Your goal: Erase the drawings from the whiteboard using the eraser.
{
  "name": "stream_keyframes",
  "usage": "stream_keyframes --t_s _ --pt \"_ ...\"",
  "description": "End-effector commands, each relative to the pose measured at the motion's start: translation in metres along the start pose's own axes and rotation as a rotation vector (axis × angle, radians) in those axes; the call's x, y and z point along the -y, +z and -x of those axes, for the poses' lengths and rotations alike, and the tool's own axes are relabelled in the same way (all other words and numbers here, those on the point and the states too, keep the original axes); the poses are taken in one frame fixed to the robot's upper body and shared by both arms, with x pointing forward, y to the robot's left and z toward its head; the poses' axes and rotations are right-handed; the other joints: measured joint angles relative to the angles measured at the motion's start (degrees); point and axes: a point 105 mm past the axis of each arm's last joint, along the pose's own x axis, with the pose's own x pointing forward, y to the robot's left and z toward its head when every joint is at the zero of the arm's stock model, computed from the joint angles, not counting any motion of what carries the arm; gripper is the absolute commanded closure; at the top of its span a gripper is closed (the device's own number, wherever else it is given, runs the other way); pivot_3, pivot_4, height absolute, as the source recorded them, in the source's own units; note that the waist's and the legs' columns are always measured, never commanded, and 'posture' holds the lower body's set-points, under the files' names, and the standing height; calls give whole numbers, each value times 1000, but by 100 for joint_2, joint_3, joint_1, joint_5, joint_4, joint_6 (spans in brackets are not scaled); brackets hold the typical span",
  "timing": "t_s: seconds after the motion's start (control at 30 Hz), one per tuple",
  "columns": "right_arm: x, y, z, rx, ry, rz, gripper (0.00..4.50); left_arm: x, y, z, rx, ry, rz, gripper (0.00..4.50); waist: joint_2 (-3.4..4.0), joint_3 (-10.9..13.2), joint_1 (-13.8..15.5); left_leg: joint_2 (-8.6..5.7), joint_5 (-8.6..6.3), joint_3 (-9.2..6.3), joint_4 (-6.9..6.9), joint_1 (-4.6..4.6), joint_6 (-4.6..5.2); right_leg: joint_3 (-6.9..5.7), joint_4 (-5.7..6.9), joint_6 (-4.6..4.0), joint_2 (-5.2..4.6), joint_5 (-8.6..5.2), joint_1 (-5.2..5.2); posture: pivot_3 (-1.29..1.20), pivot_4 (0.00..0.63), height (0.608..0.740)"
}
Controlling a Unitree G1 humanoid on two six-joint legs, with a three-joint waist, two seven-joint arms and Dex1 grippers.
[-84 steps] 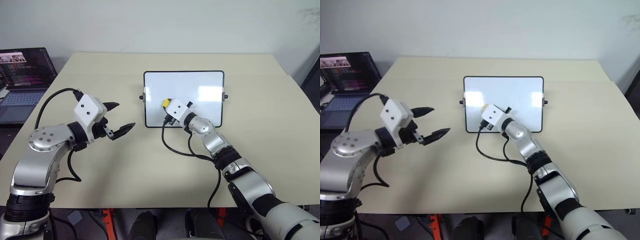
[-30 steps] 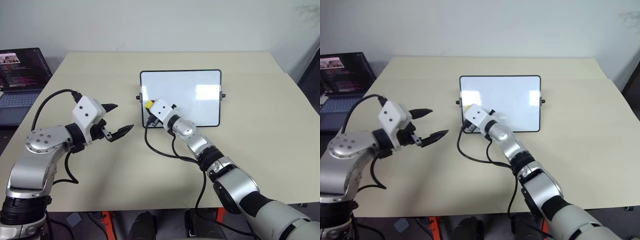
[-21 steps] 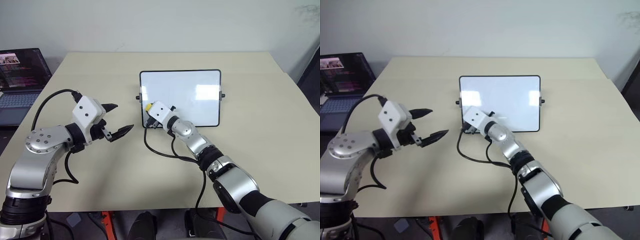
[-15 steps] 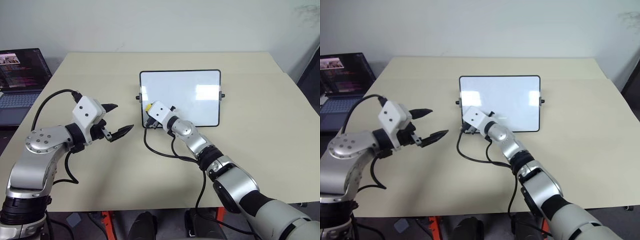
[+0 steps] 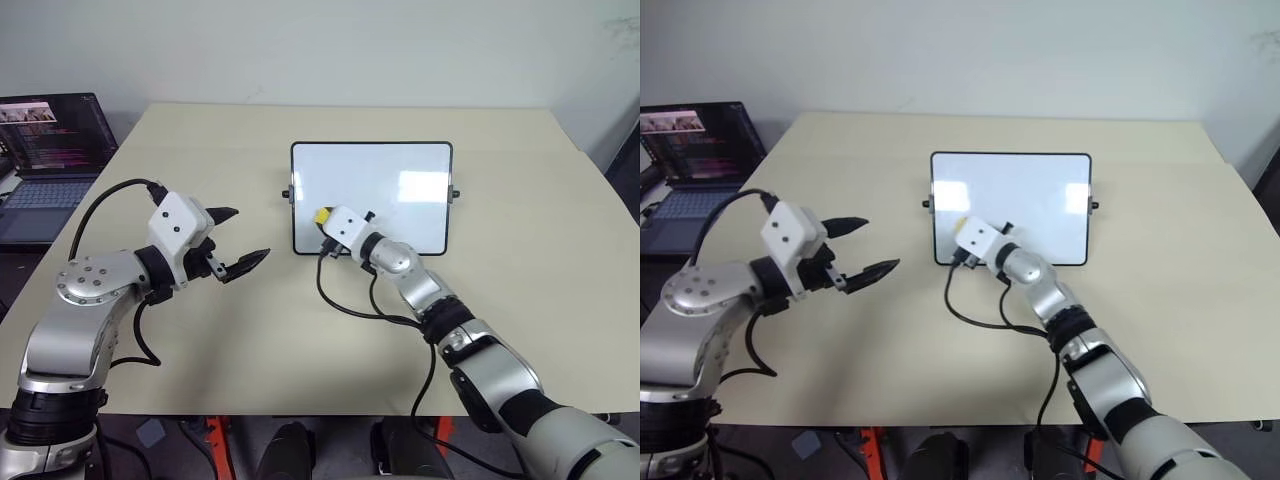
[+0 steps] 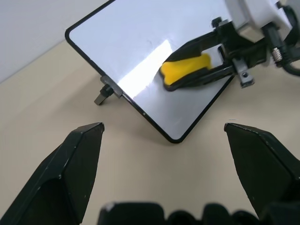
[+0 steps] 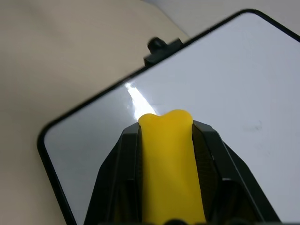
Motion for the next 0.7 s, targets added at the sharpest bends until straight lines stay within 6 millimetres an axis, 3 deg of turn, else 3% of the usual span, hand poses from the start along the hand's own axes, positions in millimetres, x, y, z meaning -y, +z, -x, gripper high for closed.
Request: stream_keyframes --t_s 0.03,0.17,0.33,0.43,0.53,0.7 --pt "6 -37 20 -131 -8 -1 3326 -3 10 -1 32 -1 -39 0 -1 0 -2 -1 0 0 0 6 0 1 2 0 0 0 5 0 150 740" --pt "7 -45 33 -152 -8 -1 3326 -3 10 -2 34 -5 -41 0 1 1 -15 2 0 2 -3 47 1 1 6 0 5 0 44 0 150 740" --pt "7 -30 31 -110 -29 -43 3326 -3 10 -3 37 -11 -44 0 1 1 -24 3 0 -1 -9 90 2 0 -11 -1 6 -1 93 0 150 740" --pt "0 -12 31 -46 -24 -101 3326 -2 13 -7 48 -19 -48 0 2 2 -25 4 -1 -3 -10 86 2 -1 -12 -1 6 -1 89 0 150 740" --pt "6 10 33 31 -55 -186 3326 -1 15 -8 54 -24 -47 0 4 5 -31 6 -1 -9 -13 73 2 -6 -25 -1 8 -1 84 0 150 740" --pt "32 40 45 118 -134 -269 3326 -1 24 -13 117 5 -20 0 7 11 -31 7 -1 -5 -52 66 2 -4 -73 0 7 0 78 0 150 740"
